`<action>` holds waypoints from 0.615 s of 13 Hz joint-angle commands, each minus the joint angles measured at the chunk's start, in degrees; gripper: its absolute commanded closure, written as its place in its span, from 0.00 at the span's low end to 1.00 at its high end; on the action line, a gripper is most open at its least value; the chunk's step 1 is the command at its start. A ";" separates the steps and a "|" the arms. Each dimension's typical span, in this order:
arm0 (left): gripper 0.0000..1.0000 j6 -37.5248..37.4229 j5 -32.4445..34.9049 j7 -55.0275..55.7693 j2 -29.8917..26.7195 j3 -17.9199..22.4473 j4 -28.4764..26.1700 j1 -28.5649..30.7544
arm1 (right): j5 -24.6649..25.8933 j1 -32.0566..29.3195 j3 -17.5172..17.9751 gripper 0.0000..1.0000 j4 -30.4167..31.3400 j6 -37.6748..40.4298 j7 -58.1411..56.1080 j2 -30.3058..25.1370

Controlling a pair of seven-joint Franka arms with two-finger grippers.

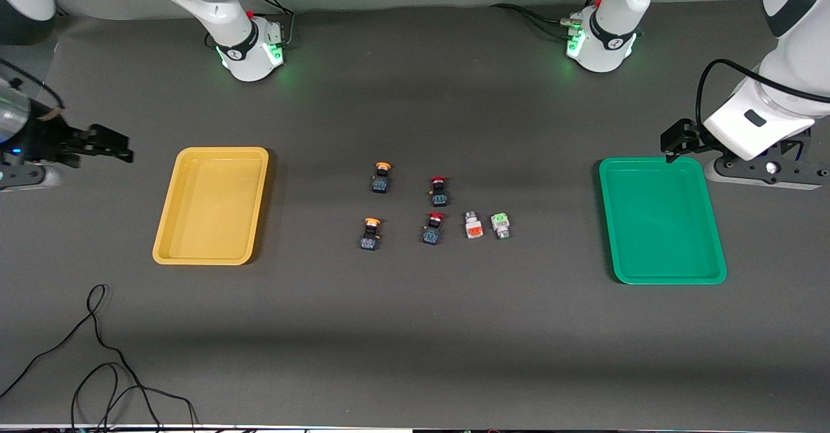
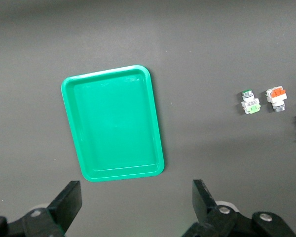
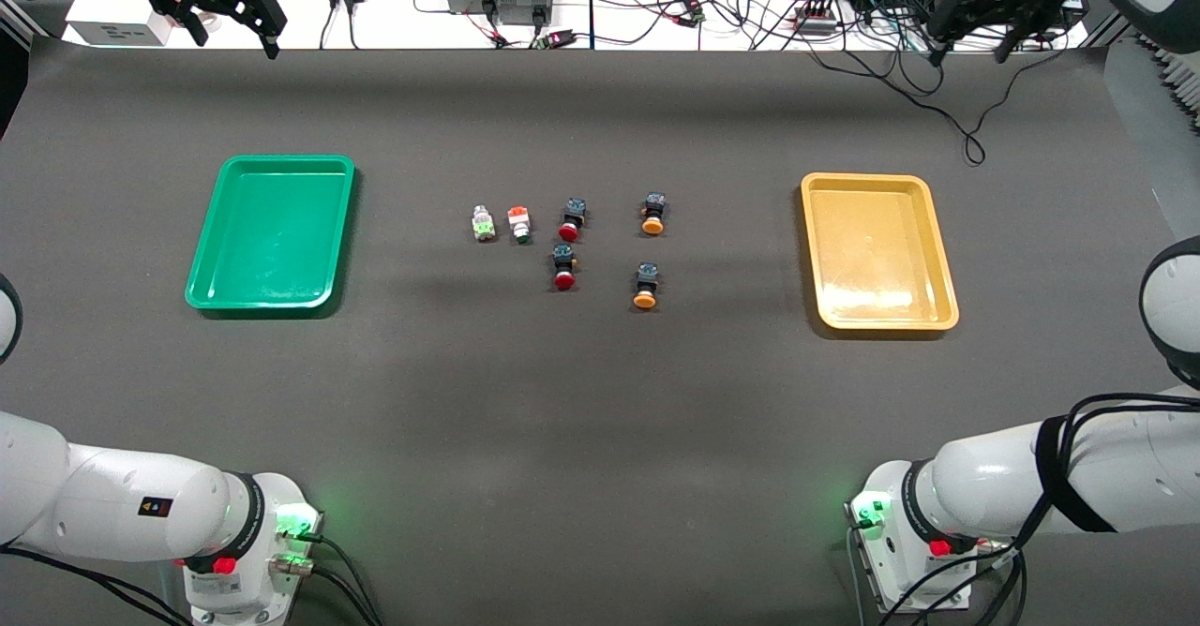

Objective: Place green and yellow buttons in trays

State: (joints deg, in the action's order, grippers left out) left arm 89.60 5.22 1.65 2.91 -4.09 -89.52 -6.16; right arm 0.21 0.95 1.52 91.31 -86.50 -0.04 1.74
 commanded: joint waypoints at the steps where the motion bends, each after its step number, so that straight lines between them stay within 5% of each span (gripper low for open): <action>1: 0.00 -0.75 -0.73 -1.03 -0.27 0.05 0.23 0.19 | -2.58 5.18 -0.03 0.00 2.11 -0.33 8.61 -1.21; 8: 0.01 -0.66 -0.91 -0.42 -0.27 0.05 0.14 0.19 | -2.85 31.26 -0.03 0.00 6.16 -12.89 43.49 2.38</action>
State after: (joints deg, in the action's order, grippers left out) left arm 89.60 5.09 1.63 2.92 -4.10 -89.53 -6.08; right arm -2.23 26.27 2.24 96.96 -96.54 35.20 2.58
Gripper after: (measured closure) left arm 0.000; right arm 0.000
